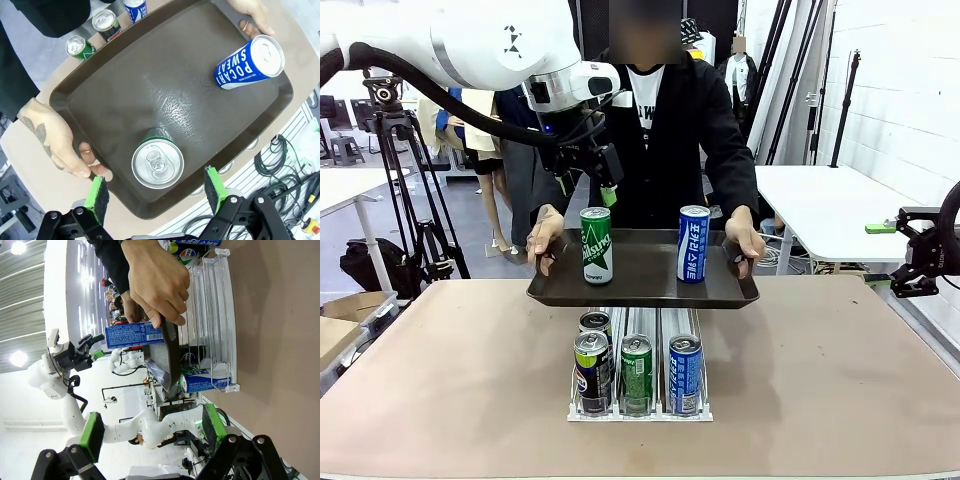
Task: Retrieve and hand over the desired beverage to the person.
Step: Place the picked can on the Handle tray extended by the person.
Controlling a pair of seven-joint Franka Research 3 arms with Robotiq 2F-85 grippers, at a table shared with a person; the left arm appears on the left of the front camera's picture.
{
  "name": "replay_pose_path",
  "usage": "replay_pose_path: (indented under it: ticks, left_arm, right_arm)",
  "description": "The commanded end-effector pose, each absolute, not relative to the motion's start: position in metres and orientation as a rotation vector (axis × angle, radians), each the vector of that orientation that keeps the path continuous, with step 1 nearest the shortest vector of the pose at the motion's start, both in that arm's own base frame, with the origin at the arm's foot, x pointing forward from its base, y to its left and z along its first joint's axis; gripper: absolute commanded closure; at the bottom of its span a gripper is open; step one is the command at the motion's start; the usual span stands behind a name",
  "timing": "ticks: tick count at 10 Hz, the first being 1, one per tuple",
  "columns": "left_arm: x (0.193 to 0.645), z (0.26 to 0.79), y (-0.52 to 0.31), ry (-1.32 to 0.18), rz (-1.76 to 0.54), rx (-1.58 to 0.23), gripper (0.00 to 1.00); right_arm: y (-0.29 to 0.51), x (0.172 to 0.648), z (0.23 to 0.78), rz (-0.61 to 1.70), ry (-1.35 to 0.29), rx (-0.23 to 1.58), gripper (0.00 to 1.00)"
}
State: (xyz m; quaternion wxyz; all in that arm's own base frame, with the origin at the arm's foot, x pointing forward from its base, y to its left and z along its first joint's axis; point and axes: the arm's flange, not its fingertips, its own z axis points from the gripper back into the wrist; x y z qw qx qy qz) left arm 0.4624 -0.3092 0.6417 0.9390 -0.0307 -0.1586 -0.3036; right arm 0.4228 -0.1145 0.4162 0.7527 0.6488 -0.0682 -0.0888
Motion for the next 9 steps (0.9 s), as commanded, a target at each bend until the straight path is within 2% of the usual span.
replay_pose_path:
  ticks: [1,4,6,7,9]
  left_arm:
    - [0.46,0.659,-0.286,-0.288,-0.568,-0.129,0.0]
    - [0.459,0.691,-0.225,-0.306,-0.477,-0.185,0.0]
    - [0.474,0.703,-0.176,-0.267,-0.422,-0.3,0.0]
    - [0.479,0.707,-0.143,-0.231,-0.385,-0.39,0.0]
    - [0.476,0.695,-0.095,-0.241,-0.324,-0.447,0.0]
  right_arm:
    - [-0.114,0.423,0.417,-0.192,-0.15,1.416,0.0]
    - [-0.114,0.423,0.417,-0.192,-0.15,1.416,0.0]
    - [-0.114,0.423,0.417,-0.192,-0.15,1.416,0.0]
    - [-0.114,0.423,0.417,-0.192,-0.15,1.416,0.0]
    - [-0.114,0.423,0.417,-0.192,-0.15,1.416,0.0]
